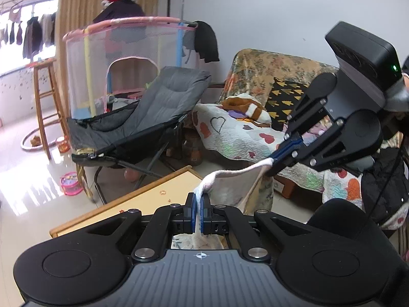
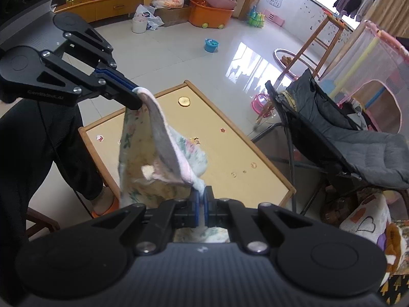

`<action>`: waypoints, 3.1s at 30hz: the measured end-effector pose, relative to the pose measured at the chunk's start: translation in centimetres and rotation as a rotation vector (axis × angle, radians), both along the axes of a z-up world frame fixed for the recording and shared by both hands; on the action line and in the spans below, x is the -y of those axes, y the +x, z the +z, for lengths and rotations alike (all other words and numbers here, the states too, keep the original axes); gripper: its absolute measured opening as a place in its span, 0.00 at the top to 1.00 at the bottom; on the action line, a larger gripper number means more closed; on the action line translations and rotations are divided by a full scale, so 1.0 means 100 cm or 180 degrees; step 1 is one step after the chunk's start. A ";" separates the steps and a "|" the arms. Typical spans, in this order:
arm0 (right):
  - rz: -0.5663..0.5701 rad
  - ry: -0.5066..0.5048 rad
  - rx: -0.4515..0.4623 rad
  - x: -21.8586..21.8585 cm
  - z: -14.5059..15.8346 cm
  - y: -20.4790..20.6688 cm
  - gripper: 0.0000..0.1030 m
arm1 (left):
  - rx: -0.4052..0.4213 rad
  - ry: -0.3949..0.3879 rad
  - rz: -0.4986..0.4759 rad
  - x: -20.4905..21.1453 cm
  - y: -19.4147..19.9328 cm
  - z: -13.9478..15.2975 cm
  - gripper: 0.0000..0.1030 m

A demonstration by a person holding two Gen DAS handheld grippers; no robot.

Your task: Fold clothes

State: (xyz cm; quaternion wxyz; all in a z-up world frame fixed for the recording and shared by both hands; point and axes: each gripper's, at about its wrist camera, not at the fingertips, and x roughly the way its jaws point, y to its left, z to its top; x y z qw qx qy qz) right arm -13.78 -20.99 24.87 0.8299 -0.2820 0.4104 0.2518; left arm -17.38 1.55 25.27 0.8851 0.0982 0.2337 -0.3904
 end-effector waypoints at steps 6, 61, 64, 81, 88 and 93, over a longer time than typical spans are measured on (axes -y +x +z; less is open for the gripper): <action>0.0074 0.0001 0.0038 -0.003 0.013 -0.014 0.96 | 0.0060 -0.0015 0.0011 -0.011 -0.020 0.016 0.97; -0.0867 0.0487 -0.0244 0.011 -0.126 0.159 0.96 | -0.0689 -0.0008 0.1078 0.008 0.176 -0.110 0.97; -0.0983 0.0515 -0.0256 0.014 -0.137 0.171 0.96 | -0.0745 -0.0005 0.1135 0.014 0.195 -0.124 0.97; -0.1320 0.0537 -0.0309 0.016 -0.187 0.232 0.96 | -0.0914 0.0137 0.1394 0.039 0.293 -0.191 0.97; -0.1431 0.0562 -0.0439 0.017 -0.211 0.250 0.96 | -0.1033 0.0197 0.1417 0.044 0.322 -0.218 0.97; -0.1486 0.0579 -0.0440 0.016 -0.219 0.257 0.96 | -0.1063 0.0238 0.1461 0.047 0.336 -0.229 0.97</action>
